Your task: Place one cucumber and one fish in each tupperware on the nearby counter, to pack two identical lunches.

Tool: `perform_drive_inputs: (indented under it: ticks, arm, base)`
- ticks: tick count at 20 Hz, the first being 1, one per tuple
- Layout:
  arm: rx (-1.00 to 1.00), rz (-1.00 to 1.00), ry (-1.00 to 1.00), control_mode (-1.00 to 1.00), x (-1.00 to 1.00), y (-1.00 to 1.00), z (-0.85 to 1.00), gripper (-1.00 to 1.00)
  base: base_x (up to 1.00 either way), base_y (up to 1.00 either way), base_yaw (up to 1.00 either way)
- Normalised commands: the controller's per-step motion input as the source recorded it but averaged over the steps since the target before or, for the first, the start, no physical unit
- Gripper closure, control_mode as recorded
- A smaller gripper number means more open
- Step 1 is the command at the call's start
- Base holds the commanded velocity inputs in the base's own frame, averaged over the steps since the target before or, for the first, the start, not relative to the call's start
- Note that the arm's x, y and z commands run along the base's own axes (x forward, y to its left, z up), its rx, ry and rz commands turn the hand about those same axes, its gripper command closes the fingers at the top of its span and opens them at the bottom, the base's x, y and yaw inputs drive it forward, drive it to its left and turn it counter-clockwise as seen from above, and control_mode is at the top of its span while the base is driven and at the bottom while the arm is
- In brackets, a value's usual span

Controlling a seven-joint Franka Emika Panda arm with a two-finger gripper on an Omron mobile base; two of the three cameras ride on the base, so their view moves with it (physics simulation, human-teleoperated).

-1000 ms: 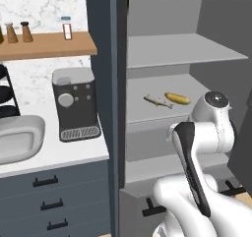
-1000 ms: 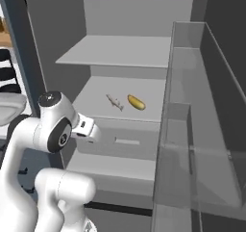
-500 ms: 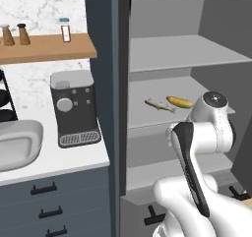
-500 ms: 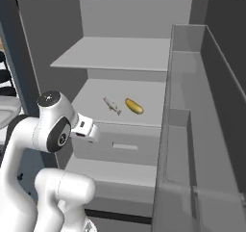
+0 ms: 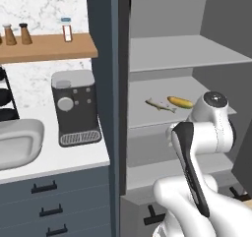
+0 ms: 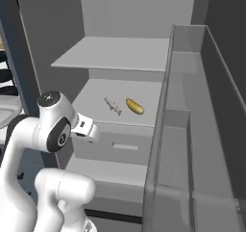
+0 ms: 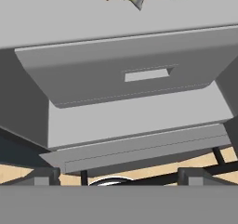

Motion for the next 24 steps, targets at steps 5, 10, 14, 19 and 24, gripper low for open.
perform_drive_inputs:
  ticks: [5,10,14,19,24]
  arm:
    - [0.00,0.00,0.00,1.00,0.00,0.00,0.00,-1.00]
    - [0.00,0.00,0.00,1.00,0.00,0.00,0.00,-1.00]
    - [0.00,0.00,0.00,1.00,0.00,0.00,0.00,-1.00]
    - [0.00,0.00,-0.02,-1.00,0.03,0.00,0.03,-1.00]
    - [-0.07,0.13,-0.12,-1.00,0.41,-0.01,0.32,-1.00]
  base:
    - [0.08,-0.39,-0.04]
    - [0.00,0.00,0.00]
    - [0.00,0.00,0.00]
    - [0.00,0.00,0.00]
    - [0.00,0.00,0.00]
